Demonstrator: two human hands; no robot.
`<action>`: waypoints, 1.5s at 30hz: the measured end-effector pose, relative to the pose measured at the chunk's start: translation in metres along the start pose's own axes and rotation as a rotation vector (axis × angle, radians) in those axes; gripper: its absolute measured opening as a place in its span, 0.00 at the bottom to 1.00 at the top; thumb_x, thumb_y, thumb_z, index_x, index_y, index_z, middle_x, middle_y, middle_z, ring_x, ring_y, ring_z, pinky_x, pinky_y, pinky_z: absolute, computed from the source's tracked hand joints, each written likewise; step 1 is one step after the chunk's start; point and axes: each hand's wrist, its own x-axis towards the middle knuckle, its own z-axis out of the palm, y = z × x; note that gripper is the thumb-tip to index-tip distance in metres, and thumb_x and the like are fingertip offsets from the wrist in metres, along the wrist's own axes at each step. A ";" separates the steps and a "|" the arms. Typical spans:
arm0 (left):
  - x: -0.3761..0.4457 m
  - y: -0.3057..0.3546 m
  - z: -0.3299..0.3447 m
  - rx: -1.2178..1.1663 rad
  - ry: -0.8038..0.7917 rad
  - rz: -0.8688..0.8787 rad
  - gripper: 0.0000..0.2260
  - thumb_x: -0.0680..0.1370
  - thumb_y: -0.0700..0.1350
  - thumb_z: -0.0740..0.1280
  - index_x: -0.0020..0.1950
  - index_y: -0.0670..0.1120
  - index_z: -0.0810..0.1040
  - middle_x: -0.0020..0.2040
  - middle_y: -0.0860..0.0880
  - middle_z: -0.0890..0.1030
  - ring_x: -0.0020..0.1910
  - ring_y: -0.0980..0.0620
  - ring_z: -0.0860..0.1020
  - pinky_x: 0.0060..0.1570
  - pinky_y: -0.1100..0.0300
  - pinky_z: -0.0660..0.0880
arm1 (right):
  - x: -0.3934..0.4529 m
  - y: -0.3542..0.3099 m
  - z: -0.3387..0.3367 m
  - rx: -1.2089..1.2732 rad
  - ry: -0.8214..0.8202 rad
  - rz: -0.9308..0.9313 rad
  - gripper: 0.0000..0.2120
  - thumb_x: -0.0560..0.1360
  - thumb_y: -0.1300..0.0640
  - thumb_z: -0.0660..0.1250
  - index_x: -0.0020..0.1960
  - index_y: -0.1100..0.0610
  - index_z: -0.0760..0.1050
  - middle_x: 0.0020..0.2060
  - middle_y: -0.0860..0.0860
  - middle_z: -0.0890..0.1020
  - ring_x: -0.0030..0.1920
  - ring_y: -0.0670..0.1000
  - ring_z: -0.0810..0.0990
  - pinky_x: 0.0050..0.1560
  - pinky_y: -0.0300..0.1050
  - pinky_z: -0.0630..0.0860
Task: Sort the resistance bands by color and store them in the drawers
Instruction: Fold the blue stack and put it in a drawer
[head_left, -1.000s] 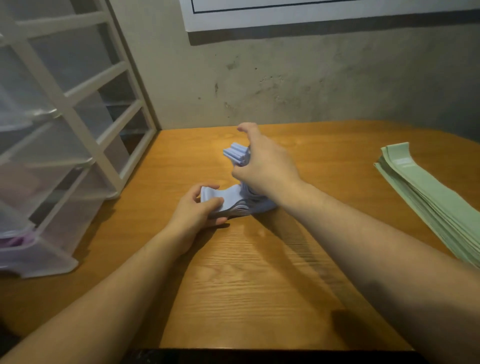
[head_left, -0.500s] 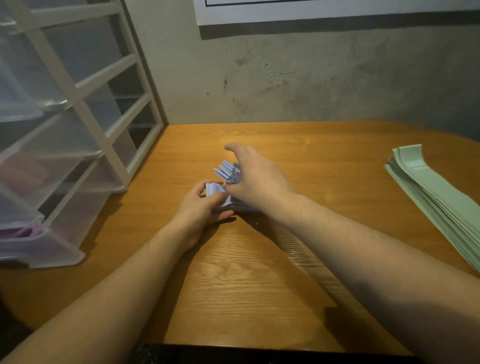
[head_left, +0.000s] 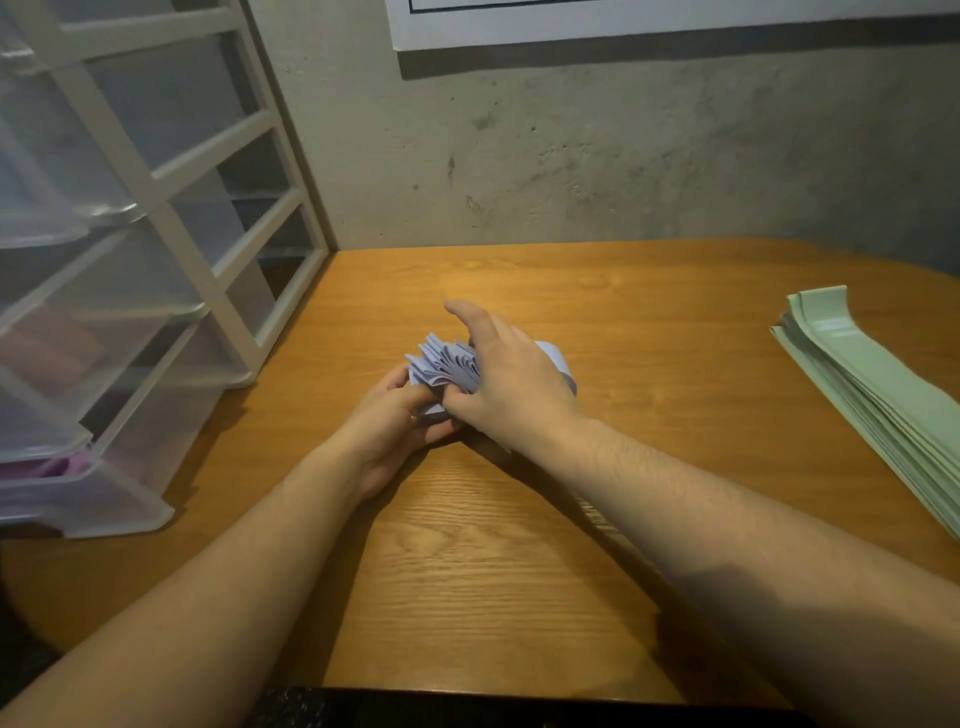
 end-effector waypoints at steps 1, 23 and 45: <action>0.000 0.000 -0.001 0.003 -0.004 -0.008 0.14 0.80 0.35 0.64 0.64 0.45 0.78 0.58 0.44 0.84 0.56 0.47 0.83 0.56 0.53 0.81 | 0.000 0.000 0.000 -0.025 -0.004 -0.008 0.37 0.73 0.53 0.70 0.78 0.48 0.59 0.58 0.51 0.76 0.59 0.54 0.74 0.56 0.46 0.71; -0.005 0.004 0.009 0.169 0.071 -0.069 0.17 0.76 0.52 0.73 0.61 0.45 0.80 0.51 0.44 0.85 0.46 0.50 0.85 0.38 0.59 0.81 | -0.030 0.016 -0.005 0.253 0.023 -0.131 0.21 0.69 0.63 0.58 0.62 0.59 0.67 0.51 0.55 0.82 0.53 0.53 0.77 0.54 0.49 0.73; -0.031 -0.016 -0.009 0.815 -0.071 0.424 0.37 0.72 0.36 0.77 0.70 0.66 0.66 0.64 0.57 0.74 0.58 0.63 0.76 0.55 0.72 0.73 | -0.049 0.083 -0.037 0.401 -0.308 0.156 0.37 0.64 0.49 0.83 0.68 0.41 0.71 0.59 0.37 0.76 0.60 0.38 0.75 0.63 0.38 0.71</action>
